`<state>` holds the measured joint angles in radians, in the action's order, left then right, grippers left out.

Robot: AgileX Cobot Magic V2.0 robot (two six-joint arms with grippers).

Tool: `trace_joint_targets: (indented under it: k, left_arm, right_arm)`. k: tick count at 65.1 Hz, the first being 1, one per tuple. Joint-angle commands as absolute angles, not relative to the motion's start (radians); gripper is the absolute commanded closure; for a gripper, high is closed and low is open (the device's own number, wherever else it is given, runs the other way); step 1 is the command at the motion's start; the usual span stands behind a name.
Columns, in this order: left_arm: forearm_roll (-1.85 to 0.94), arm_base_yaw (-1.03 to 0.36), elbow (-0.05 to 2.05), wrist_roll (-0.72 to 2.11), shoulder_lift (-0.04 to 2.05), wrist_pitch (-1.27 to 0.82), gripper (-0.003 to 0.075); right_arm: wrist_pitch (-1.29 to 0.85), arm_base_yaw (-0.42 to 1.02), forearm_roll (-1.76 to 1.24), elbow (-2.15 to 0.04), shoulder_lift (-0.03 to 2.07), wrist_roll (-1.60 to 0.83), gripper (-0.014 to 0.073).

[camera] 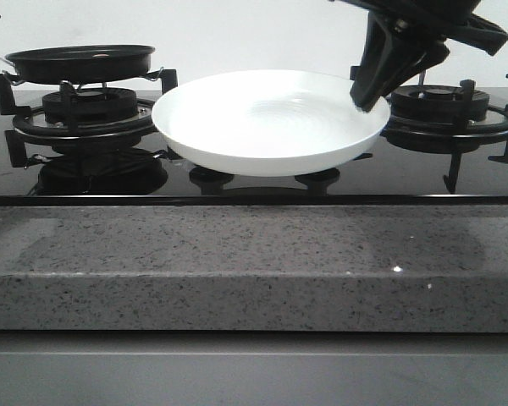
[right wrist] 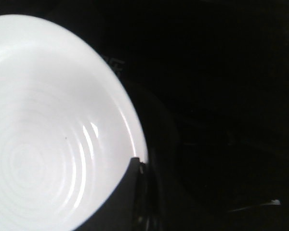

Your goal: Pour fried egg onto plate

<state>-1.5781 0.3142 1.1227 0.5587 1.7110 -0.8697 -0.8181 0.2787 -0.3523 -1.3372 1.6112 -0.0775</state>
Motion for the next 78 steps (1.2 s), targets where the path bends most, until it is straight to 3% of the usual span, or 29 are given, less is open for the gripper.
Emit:
trace_joint_targets:
  k: [1, 20, 40, 63, 78]
  left_arm:
    - [-1.668, 0.318, 1.159, 0.569, 1.688, -0.919, 0.0197]
    - [-1.670, 0.320, 1.165, 0.569, 1.696, -0.917, 0.0538]
    - [-1.675, 0.322, 1.167, 0.569, 1.696, -0.915, 0.0740]
    - [-1.787, 0.320, 1.167, 0.655, 1.653, -1.047, 0.0739]
    - [-1.758, 0.286, 1.167, 0.728, 1.528, -1.007, 0.0739]
  right_arm:
    - [-0.773, 0.279, -0.374, -1.363, 1.572, -0.086, 0.0661]
    - [-0.773, 0.279, -0.374, -1.363, 1.572, -0.086, 0.0661]
    - [-0.773, 0.279, -0.374, -1.363, 1.572, -0.086, 0.0661]
    - [-0.773, 0.279, -0.374, -1.363, 1.572, -0.086, 0.0661]
    - [-0.773, 0.279, -0.374, -1.363, 1.572, -0.086, 0.0661]
